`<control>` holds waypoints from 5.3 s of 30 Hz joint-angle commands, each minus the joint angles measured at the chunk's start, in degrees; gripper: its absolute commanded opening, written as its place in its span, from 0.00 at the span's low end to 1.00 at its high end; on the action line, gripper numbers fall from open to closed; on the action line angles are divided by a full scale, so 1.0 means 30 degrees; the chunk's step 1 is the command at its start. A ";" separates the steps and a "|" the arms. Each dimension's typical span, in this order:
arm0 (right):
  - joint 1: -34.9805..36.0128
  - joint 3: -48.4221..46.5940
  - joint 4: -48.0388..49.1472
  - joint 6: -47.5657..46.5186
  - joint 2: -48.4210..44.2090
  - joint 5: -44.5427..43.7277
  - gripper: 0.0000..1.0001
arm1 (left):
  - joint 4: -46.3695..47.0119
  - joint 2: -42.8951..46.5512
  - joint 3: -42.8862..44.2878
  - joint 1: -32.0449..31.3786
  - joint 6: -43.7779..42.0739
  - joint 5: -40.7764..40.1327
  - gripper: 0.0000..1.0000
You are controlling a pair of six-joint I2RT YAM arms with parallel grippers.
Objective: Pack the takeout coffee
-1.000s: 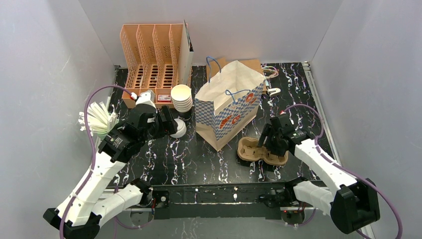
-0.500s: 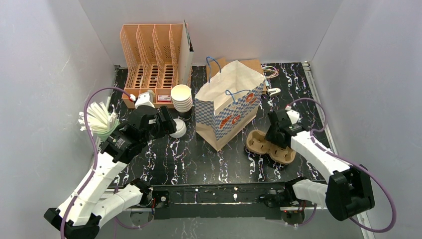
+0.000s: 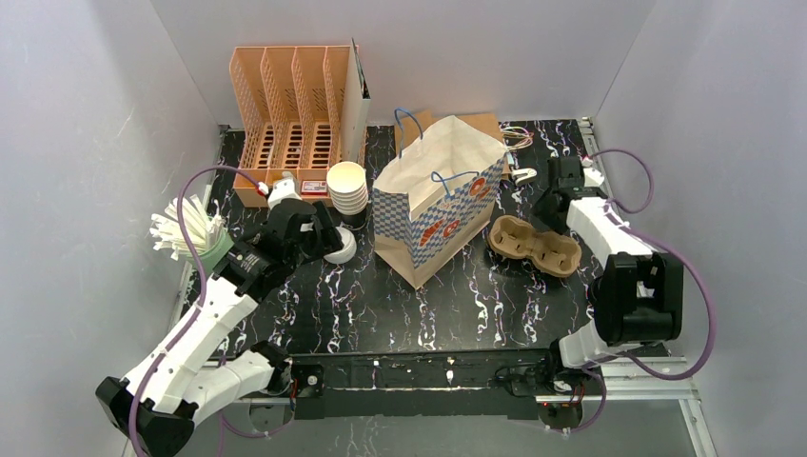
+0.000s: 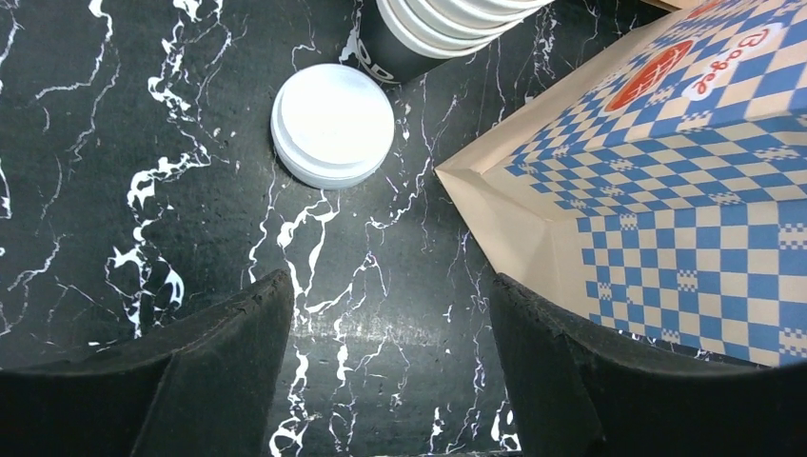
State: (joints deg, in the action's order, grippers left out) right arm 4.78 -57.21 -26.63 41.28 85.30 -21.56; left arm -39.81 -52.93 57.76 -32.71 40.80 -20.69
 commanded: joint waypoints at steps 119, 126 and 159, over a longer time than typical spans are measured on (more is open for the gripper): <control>0.3761 -1.4198 -0.3282 -0.5939 -0.4923 1.5746 0.13 | 0.4760 -1.0039 0.6525 0.4077 -0.2964 0.1944 0.41; 0.9833 -1.5594 -0.3207 -0.7116 -0.2349 1.1870 0.15 | 0.4689 -1.0395 0.6787 0.4077 -0.3012 0.1700 0.24; 1.6039 -1.9479 -0.2826 -1.1567 0.5709 0.6607 0.23 | 0.4022 -0.9971 0.7606 0.5179 -0.0508 0.4129 0.00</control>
State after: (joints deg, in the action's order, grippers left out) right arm 50.39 -113.32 -37.52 12.43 100.44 2.79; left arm -28.95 -85.03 82.06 -18.46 35.31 -11.99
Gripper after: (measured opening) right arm 0.225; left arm 0.015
